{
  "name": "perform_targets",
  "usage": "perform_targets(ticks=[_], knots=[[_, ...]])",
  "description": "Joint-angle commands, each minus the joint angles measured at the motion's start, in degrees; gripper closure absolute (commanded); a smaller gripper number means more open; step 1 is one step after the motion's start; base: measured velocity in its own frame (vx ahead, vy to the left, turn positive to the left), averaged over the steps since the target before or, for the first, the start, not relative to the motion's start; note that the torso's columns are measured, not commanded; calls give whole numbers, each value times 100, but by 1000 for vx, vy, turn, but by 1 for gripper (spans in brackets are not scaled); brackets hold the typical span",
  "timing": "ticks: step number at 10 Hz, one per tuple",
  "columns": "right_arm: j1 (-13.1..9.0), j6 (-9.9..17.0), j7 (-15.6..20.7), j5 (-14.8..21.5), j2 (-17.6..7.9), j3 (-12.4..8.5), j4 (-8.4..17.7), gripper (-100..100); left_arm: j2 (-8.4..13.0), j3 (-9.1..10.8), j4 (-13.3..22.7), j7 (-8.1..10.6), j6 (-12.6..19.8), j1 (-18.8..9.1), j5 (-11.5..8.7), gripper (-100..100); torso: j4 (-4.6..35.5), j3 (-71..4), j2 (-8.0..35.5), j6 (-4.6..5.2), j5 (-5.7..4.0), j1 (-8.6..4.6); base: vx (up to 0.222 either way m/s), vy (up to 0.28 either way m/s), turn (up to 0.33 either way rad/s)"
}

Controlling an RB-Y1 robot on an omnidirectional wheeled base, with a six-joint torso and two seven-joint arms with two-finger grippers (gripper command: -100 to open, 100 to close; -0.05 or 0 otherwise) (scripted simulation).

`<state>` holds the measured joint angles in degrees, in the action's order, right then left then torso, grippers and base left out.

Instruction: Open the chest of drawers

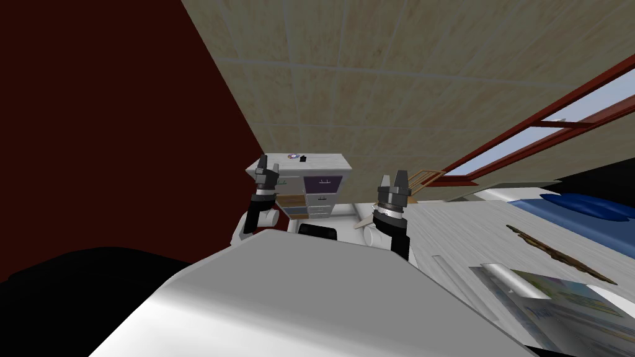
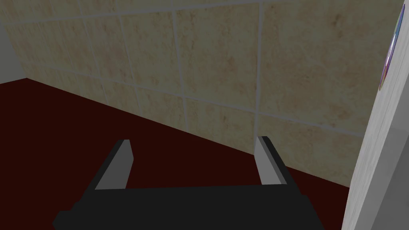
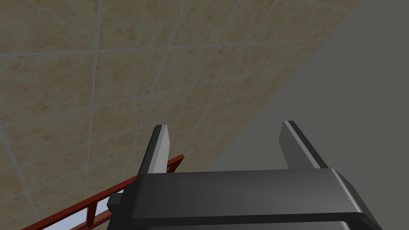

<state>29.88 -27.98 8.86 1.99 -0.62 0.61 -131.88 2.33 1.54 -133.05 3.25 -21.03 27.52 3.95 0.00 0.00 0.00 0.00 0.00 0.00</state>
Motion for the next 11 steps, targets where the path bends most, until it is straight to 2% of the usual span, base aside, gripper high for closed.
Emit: perform_targets(ticks=[1, 9, 10, 11], knots=[[0, 0, 0, 0, 0, 0, 0, 0, 0, 0, 0, 0, 0, 0, 0, 0, 235, -467, 232, 0, 0, 0, 0, 0, 0], [0, -1, 0, 0, 0, 0, -2, 0, 0, 0, -2, 0, -1, 0, 0, 0, 3537, -7073, 3539, 0, 0, 0, 0, 0, 0], [0, -1, 0, 0, 0, 0, -2, 0, 181, 0, 113, -6, -42, -18, -4, -100, 3958, -7919, 3961, 0, 1, 0, 11, -11, 14], [0, 0, 0, 0, 0, 0, 1, 0, 312, -1, 277, -13, -99, -39, -10, -100, 4121, -8320, 4133, 6, 18, 6, -10, -72, -1]])
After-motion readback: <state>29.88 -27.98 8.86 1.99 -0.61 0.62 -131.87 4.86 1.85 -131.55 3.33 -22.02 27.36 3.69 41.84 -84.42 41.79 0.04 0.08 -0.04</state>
